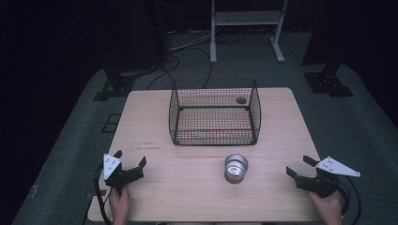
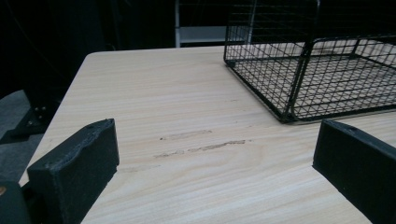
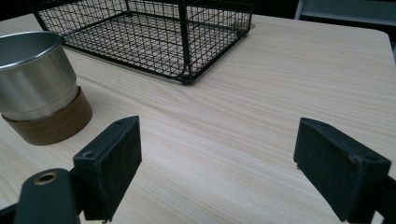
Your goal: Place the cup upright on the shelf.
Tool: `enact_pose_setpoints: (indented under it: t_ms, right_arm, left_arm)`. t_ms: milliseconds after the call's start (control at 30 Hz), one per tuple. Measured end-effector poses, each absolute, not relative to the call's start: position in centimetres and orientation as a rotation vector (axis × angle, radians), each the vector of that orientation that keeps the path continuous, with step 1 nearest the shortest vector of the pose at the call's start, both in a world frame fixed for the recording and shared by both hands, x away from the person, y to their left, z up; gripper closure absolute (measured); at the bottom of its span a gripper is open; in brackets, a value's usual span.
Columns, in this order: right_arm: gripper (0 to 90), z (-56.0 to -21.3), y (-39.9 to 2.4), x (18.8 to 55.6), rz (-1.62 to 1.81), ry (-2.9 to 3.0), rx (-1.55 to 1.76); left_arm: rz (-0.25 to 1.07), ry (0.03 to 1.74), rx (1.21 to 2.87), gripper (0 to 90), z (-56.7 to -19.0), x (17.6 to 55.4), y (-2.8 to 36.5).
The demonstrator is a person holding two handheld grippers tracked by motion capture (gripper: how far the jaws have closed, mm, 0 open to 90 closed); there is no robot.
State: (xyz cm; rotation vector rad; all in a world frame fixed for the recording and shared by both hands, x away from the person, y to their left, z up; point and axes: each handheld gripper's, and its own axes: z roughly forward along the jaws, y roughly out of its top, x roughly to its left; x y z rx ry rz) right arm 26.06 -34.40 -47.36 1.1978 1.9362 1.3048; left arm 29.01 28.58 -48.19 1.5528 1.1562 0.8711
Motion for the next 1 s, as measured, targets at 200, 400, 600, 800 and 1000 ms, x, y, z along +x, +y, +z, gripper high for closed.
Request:
enact_pose_setpoints:
  t_ms: [200, 400, 600, 800, 1000]
  right_arm:
    - [14.4, -47.2, -34.0, 26.1, 1.303, 1.942, 1.176]
    - [14.4, -47.0, -33.5, 26.1, 1.297, 1.959, 1.158]
    - [14.3, -46.6, -32.6, 26.0, 1.292, 1.978, 1.12]
    - [14.2, -46.4, -31.7, 26.0, 1.276, 2.002, 1.091]
    - [14.1, -46.2, -30.8, 25.9, 1.259, 2.027, 1.058]
  left_arm:
    - [0.877, 1.146, 1.562, 0.0, -48.2, 28.9, 28.4]
    - [0.88, 1.141, 1.564, 0.0, -48.2, 28.8, 28.4]
    - [0.88, 1.141, 1.564, 0.0, -48.2, 28.9, 28.4]
    - [0.889, 1.129, 1.57, 0.0, -48.2, 28.8, 28.3]
    - [0.883, 1.132, 1.569, 0.0, -48.2, 28.8, 28.4]
